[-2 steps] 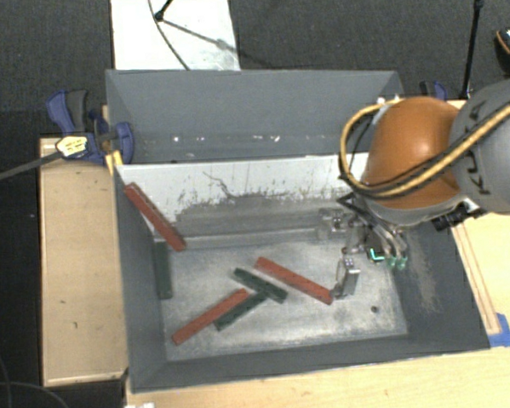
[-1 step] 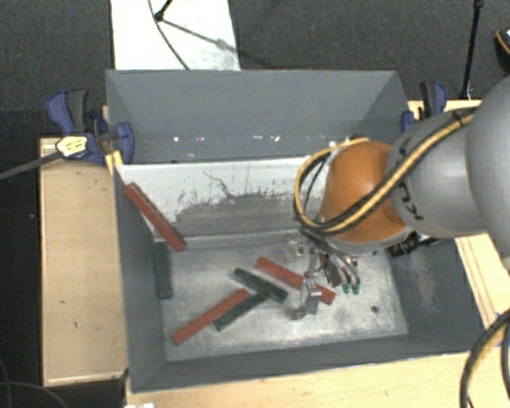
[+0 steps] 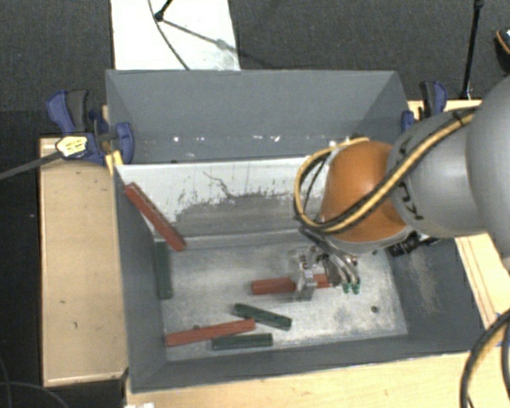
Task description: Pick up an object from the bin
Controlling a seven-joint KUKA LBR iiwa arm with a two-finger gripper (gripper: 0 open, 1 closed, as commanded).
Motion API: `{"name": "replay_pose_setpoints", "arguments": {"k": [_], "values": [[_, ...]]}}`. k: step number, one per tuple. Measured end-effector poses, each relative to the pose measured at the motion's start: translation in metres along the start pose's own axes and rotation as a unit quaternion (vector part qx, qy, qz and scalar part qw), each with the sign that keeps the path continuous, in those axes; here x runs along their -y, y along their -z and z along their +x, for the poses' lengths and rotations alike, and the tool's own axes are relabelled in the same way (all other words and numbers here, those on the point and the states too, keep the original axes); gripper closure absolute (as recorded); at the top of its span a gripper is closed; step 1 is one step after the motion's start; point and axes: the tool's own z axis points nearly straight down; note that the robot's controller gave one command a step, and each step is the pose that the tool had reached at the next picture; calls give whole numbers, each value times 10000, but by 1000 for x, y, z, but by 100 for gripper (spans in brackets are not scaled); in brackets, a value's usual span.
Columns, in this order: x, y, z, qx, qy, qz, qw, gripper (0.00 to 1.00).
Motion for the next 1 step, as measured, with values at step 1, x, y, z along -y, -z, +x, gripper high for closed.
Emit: {"name": "replay_pose_setpoints", "arguments": {"k": [1], "values": [[-13,153,-10,42,101,-3,9999,100]]}}
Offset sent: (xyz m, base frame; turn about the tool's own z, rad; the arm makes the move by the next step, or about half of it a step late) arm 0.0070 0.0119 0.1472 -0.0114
